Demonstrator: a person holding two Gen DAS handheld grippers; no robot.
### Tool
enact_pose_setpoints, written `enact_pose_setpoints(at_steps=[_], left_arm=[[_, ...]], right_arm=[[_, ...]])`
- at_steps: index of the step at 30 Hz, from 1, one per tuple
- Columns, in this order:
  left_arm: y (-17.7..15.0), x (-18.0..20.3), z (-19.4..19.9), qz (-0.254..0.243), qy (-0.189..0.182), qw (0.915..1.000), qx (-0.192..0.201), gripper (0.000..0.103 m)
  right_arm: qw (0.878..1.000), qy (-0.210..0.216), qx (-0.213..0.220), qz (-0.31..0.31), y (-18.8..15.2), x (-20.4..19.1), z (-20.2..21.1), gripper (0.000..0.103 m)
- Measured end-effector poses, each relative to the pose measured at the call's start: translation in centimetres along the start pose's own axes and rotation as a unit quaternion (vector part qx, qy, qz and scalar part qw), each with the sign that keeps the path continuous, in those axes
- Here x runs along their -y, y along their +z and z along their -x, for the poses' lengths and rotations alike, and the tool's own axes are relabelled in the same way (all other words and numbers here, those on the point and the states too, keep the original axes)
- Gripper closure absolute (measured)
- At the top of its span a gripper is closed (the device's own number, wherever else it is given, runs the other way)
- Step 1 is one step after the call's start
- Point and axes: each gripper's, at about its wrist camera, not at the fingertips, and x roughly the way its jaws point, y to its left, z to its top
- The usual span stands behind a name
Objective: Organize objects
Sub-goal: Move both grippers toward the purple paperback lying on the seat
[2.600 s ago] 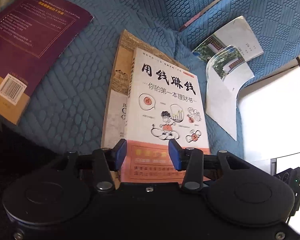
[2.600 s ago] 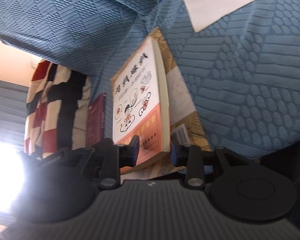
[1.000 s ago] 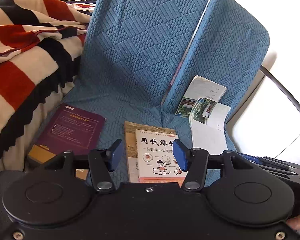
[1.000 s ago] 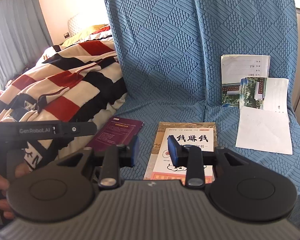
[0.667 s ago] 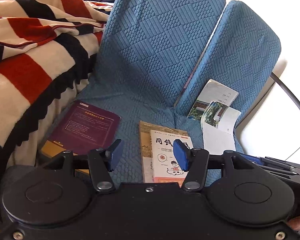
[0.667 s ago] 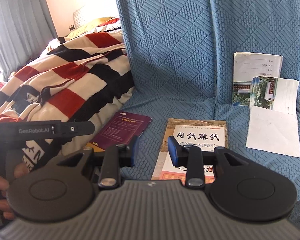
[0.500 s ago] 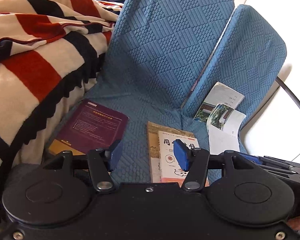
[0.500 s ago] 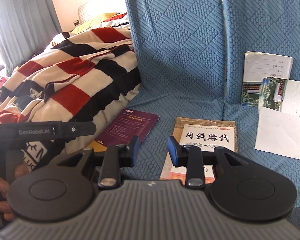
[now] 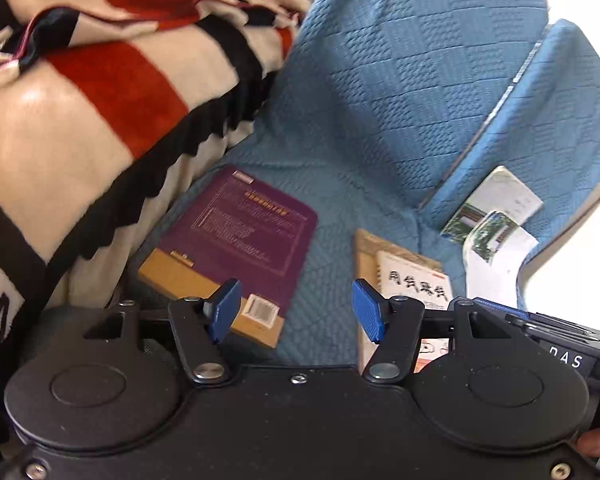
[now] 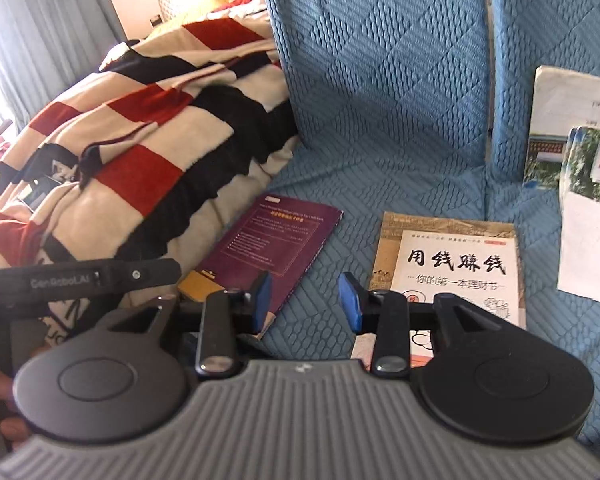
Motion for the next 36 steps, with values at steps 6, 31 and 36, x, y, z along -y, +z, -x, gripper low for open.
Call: enact_pose_setpoints(at_steps=[6, 31, 36], left_arm=[[0.2, -1.9, -2.9, 0.027, 0.016, 0.9991, -0.027, 0.037], [1.3, -5.2, -11.8, 0.076, 0.066, 0.9885, -0.113, 0.026], [1.4, -5.1, -12.4, 0.083, 0.073, 0.9868, -0.119, 0.022]], right_arm=[[1.000, -0.002, -0.020, -0.006, 0.8, 0.6, -3.2, 0.050], [0.994, 0.007, -0.094, 0.054, 7.4, 4.7, -23.7, 0.046], [0.992, 0.048, -0.108, 0.050, 8.6, 6.1, -26.3, 0.045]])
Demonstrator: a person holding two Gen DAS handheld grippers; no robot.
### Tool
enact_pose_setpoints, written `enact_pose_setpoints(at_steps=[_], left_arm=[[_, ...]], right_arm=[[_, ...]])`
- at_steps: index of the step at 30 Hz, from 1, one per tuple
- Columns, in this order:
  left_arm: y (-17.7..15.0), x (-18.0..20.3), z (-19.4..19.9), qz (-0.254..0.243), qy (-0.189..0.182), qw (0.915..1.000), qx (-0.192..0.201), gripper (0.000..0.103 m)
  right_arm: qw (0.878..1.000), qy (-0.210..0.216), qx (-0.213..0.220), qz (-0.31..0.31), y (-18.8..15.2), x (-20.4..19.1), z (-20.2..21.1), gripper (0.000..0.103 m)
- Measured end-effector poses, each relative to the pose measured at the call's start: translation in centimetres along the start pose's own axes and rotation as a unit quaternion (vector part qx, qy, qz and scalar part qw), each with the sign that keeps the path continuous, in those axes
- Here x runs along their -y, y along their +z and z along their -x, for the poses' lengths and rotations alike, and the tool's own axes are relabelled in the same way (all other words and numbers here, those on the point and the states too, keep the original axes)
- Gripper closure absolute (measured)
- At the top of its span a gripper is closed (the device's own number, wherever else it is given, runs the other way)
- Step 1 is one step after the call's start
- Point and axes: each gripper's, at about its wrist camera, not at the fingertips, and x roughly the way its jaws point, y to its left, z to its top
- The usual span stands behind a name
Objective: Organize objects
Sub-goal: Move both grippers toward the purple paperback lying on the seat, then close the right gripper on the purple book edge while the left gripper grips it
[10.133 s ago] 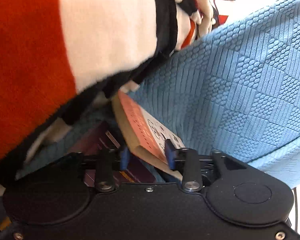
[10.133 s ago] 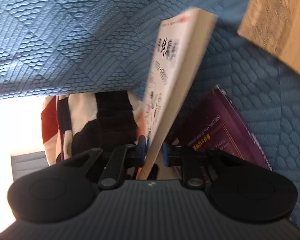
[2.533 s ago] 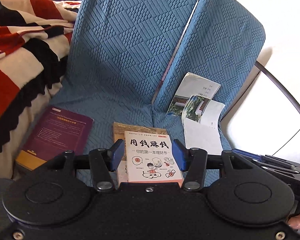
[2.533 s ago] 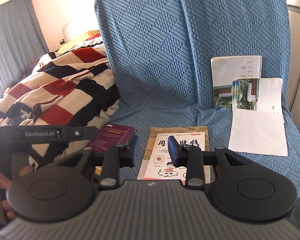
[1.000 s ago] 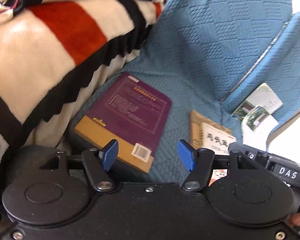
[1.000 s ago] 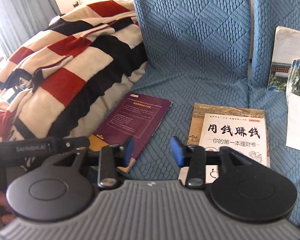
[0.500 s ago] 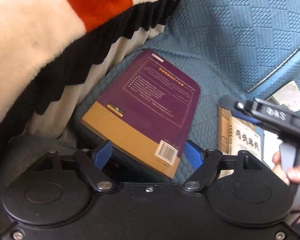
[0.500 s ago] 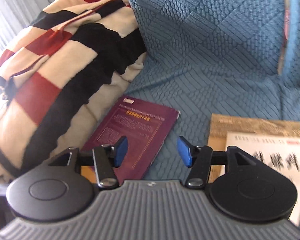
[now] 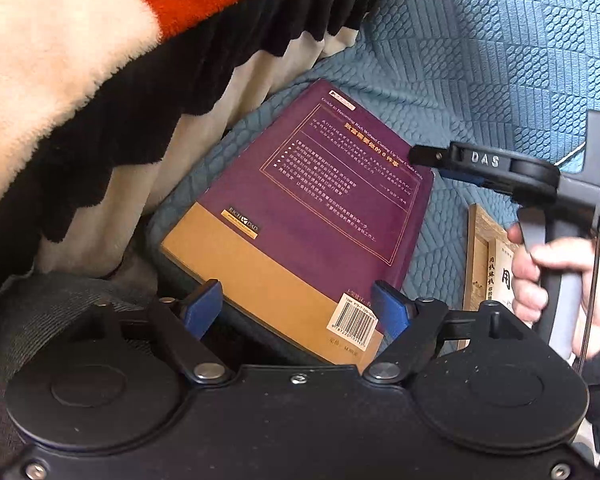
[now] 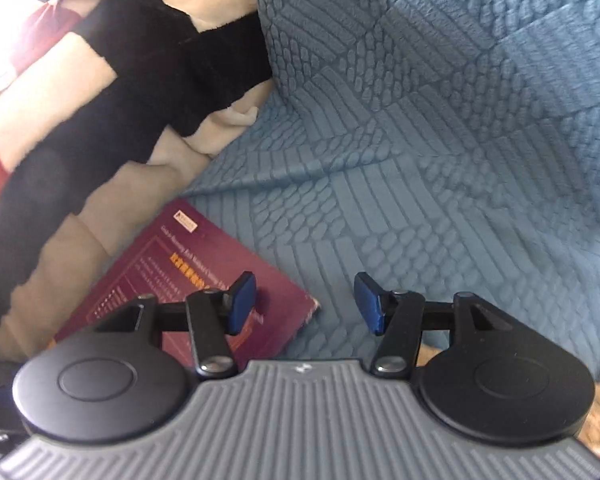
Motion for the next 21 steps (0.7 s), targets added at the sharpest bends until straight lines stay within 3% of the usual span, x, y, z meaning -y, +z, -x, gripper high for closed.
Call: enact_pose_setpoints(at_steps=[3, 7, 13, 17, 21], left_arm=[[0.0, 0.0, 0.0, 0.004, 0.001, 1.0000, -0.003, 0.020], [0.0, -0.1, 0.0, 0.007, -0.002, 1.0000, -0.004, 0.017], [-0.1, 0.4, -0.3, -0.008, 0.001, 1.0000, -0.002, 0.012], [-0.2, 0.7, -0.6, -0.022, 0.012, 0.9997, -0.008, 0.011], [-0.6, 1.4, -1.0, -0.041, 0.029, 0.9987, -0.006, 0.008]], right_arm=[[0.999, 0.034, -0.003, -0.001, 0.7, 0.5, -0.4, 0.044], [0.995, 0.091, -0.039, 0.028, 1.1, -0.1, -0.8, 0.043], [0.990, 0.089, -0.057, 0.089, 0.5, -0.8, -0.2, 0.043], [0.979, 0.082, -0.098, 0.162, 0.0, -1.7, 0.5, 0.043], [0.975, 0.089, -0.115, 0.165, -0.4, -1.4, 0.7, 0.043]])
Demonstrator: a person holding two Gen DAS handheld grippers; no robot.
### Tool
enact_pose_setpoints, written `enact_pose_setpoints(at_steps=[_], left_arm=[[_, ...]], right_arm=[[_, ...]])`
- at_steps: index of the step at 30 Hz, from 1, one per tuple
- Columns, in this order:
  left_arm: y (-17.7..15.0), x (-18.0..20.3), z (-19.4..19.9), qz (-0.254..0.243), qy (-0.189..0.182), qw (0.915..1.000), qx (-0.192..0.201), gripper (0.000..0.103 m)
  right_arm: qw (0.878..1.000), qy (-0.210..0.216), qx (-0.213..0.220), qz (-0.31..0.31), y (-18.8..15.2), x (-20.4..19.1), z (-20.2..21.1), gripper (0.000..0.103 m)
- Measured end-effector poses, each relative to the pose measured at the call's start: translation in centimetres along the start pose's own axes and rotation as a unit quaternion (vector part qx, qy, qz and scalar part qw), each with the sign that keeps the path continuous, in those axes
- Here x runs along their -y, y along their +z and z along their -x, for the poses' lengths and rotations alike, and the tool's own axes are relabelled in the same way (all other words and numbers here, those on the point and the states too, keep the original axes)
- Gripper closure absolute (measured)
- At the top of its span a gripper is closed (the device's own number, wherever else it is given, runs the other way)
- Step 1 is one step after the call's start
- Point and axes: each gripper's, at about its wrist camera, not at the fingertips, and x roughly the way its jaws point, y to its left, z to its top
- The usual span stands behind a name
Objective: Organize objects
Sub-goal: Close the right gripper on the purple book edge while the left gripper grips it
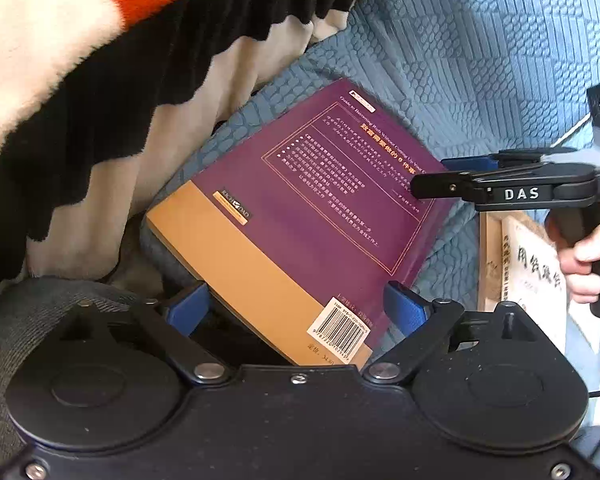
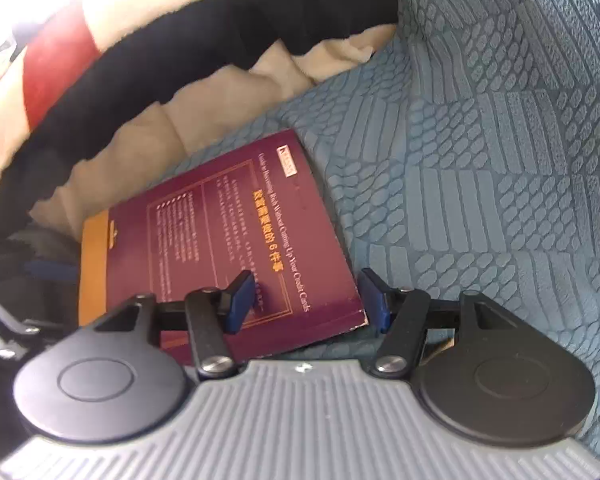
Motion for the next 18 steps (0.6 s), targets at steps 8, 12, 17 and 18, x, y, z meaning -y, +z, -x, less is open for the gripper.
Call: enact_pose_setpoints(at_steps=[8, 12, 17, 18], left_arm=[[0.2, -1.9, 2.2, 0.077, -0.033, 0.9959, 0.034, 0.019], [0.7, -3.2, 4.4, 0.112, -0.091, 0.9875, 0.063, 0.022], [1.1, -2.1, 5.5, 0.100, -0.161, 0.9797, 0.066, 0.038], [1.1, -1.7, 5.5, 0.089, -0.157, 0.9813, 0.066, 0.038]], right_arm=[[0.997, 0.039, 0.031, -0.058, -1.6, 1.0, 1.9, 0.042], [0.991, 0.081, 0.055, -0.095, -2.6, 1.4, 3.0, 0.042], [0.981, 0.113, 0.069, -0.142, -4.1, 1.4, 3.7, 0.045], [0.982, 0.107, 0.066, -0.142, -4.4, 1.2, 3.7, 0.046]])
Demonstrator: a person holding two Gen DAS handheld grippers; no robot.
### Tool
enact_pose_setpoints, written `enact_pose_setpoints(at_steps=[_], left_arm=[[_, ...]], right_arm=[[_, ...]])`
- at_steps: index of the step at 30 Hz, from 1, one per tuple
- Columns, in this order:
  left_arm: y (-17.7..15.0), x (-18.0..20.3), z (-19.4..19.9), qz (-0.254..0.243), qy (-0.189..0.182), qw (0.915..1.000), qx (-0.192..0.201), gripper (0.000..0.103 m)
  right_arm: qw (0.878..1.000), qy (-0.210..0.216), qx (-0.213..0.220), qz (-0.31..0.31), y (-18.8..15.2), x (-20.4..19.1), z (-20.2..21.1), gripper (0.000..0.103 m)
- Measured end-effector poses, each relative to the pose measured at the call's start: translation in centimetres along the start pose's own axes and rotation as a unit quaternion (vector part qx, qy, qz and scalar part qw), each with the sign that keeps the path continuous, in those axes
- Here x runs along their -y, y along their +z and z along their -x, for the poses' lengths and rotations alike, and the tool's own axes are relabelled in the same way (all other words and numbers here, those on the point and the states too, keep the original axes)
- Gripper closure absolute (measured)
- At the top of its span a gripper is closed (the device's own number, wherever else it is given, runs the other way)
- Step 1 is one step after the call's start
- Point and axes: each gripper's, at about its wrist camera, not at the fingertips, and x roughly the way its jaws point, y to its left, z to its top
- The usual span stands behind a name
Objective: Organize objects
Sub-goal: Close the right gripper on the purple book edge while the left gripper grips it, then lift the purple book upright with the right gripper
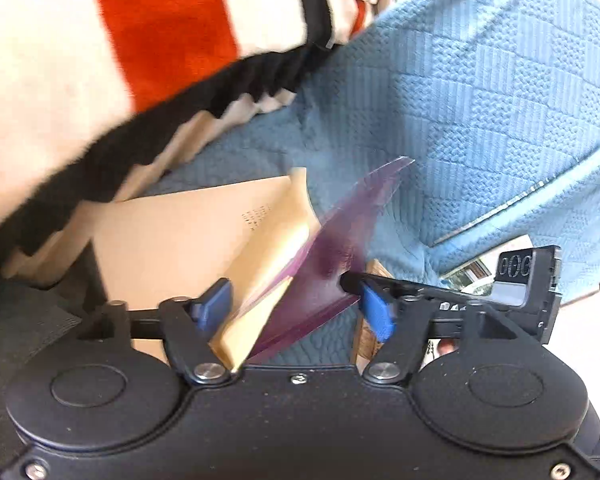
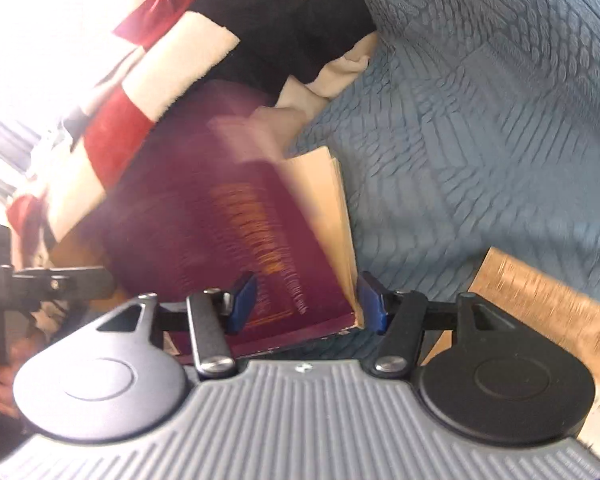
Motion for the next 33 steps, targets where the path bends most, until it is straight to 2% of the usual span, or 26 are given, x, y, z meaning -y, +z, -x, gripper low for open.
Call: enact_pose_setpoints(at_steps=[3, 5, 7, 8, 12, 16, 19, 26, 28, 32, 33], left_arm=[[-0.1, 0.2, -0.8, -0.006, 0.025, 0.9997, -0.003, 0.051], [-0.1, 0.1, -1.1, -0.009, 0.031, 0.9995, 0.000, 0.056], [0.0, 0.1, -1.2, -0.027, 0.055, 0.9981, 0.005, 0.073], [-0.2, 0.1, -1.4, -0.029, 0.061, 0.9977, 0.006, 0.077], [-0.2, -0.6, -1.9, -0.026, 0.057, 0.9980, 0.005, 0.084], [-0.1, -0.1, -1.4, -0.028, 0.034, 0.9991, 0.000, 0.092], [0.0, 1.0, -1.2, -0.033, 0.009, 0.9994, -0.004, 0.094], [0.4, 3.9, 0.0, -0.041, -0.017, 0.9990, -0.008, 0.096], [0.6, 4.7, 0.2, -0.046, -0.020, 0.9987, -0.005, 0.097], [1.0, 6.5, 0.6, -0.052, -0.030, 0.9982, -0.006, 0.098], [1.1, 6.9, 0.6, -0.055, -0.031, 0.9980, -0.007, 0.098]], right_arm=[[1.000, -0.026, -0.008, -0.003, -1.1, -0.3, -0.4, 0.051], [0.999, -0.036, 0.008, -0.018, -1.6, -0.3, -0.1, 0.051], [0.997, -0.056, 0.028, -0.046, -2.0, -0.3, 0.3, 0.050], [0.995, -0.066, 0.043, -0.055, -2.3, -0.5, 0.6, 0.050], [0.984, -0.085, 0.108, -0.118, -3.9, -1.2, 2.9, 0.050], [0.975, -0.089, 0.131, -0.154, -6.0, -3.1, 4.1, 0.050], [0.969, -0.063, 0.144, -0.189, -7.9, -4.3, 4.6, 0.050], [0.941, -0.004, 0.157, -0.300, -12.7, -6.6, 3.4, 0.050], [0.928, 0.021, 0.160, -0.336, -13.9, -6.7, 2.7, 0.050], [0.891, 0.095, 0.171, -0.409, -16.2, -6.7, 1.3, 0.047], [0.884, 0.107, 0.177, -0.420, -16.7, -6.7, 1.0, 0.043]])
